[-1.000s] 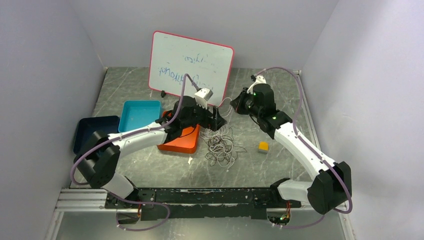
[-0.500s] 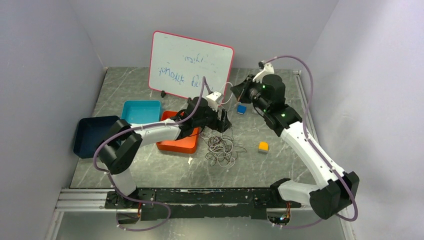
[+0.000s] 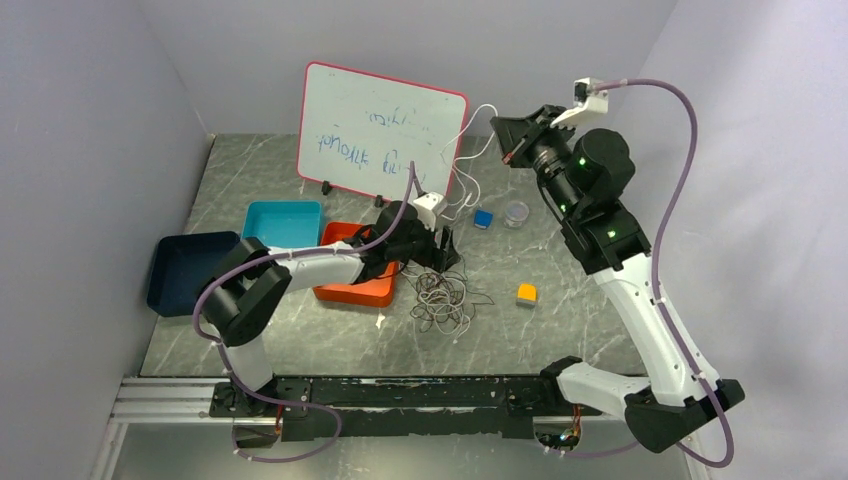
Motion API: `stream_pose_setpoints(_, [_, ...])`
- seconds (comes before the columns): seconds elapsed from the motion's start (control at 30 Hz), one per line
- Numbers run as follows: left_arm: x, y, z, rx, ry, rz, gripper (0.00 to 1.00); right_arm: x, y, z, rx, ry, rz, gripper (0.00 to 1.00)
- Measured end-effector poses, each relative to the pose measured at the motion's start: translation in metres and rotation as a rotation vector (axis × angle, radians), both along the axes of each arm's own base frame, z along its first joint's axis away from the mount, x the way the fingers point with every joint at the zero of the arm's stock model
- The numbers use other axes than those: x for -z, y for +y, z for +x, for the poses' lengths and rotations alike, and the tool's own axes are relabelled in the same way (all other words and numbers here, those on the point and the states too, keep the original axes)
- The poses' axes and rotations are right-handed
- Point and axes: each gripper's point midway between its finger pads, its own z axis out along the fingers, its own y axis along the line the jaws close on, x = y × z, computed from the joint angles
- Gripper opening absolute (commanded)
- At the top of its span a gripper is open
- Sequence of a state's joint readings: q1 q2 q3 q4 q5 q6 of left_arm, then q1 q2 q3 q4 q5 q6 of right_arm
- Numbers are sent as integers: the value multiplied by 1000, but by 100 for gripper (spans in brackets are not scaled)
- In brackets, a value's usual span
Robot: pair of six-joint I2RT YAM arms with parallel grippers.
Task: Untangle the cables
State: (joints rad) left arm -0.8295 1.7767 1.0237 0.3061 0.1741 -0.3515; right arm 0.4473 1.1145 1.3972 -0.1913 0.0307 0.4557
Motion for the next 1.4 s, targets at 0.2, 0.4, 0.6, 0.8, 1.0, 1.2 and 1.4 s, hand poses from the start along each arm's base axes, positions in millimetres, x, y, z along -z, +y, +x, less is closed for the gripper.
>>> stream_pose_setpoints(0.2, [15, 10, -2, -28, 15, 36, 81, -32, -12, -2, 51, -81, -16, 0])
stream_pose_setpoints(0.4, [12, 19, -1, -61, 2, 46, 82, -60, -23, -5, 99, -153, -33, 0])
stream_pose_setpoints(0.6, [2, 30, -5, -91, -13, 47, 83, -79, -26, -4, 113, -200, -47, 0])
stream_pose_setpoints(0.8, [-38, 44, -4, -146, -76, 8, 82, -84, -14, -1, 64, -217, -65, 0])
stream_pose_setpoints(1.0, [-75, 71, 4, -271, -126, -35, 80, -88, 11, 3, -57, -235, -89, 0])
stream_pose_setpoints(1.2, [-90, 139, 20, -489, -128, -55, 80, -78, 43, 7, -182, -221, -109, 0])
stream_pose_setpoints(1.4, [-108, 223, 30, -734, -149, -79, 81, -69, 89, -1, -304, -205, -117, 0])
